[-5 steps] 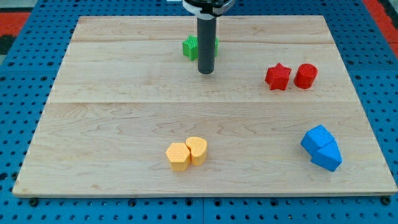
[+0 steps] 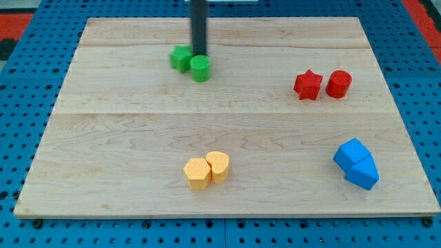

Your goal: Slide green circle along with green star to center

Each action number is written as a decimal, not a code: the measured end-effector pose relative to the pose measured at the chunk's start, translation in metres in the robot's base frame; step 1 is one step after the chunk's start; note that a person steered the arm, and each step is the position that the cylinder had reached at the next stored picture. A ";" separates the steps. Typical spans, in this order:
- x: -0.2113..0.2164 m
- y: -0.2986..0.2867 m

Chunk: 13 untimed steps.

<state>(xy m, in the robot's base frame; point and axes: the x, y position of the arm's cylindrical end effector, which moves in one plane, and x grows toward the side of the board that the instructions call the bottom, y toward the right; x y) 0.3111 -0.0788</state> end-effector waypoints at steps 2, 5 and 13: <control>-0.032 -0.009; -0.012 -0.099; -0.030 0.059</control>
<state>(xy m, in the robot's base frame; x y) 0.2808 -0.0200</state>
